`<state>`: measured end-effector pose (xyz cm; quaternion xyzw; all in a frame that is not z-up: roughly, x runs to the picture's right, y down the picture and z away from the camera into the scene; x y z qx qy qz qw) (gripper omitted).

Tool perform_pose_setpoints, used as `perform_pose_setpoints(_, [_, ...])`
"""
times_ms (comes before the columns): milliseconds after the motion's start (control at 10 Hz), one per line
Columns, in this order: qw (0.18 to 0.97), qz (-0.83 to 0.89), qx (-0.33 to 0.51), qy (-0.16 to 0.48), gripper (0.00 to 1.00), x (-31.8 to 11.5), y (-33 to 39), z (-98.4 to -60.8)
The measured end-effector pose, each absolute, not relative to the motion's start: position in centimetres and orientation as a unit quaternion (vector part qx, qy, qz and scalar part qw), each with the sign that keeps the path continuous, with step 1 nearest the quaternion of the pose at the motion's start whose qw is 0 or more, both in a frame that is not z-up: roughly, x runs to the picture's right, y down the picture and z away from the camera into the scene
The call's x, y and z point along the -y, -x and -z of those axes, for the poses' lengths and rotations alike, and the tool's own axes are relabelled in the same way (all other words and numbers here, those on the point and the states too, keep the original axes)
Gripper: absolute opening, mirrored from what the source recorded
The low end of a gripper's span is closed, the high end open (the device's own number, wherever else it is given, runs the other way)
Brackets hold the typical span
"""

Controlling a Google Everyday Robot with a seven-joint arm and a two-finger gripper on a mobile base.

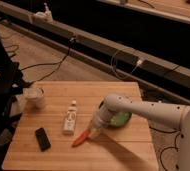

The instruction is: Drag the pepper across the table

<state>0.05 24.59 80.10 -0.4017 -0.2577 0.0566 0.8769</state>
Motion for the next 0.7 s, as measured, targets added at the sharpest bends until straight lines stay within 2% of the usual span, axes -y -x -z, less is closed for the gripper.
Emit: perform_pose_setpoints(700, [0.871, -0.173, 0.196, 0.416, 0.13, -28.7, -6.8, -78.1])
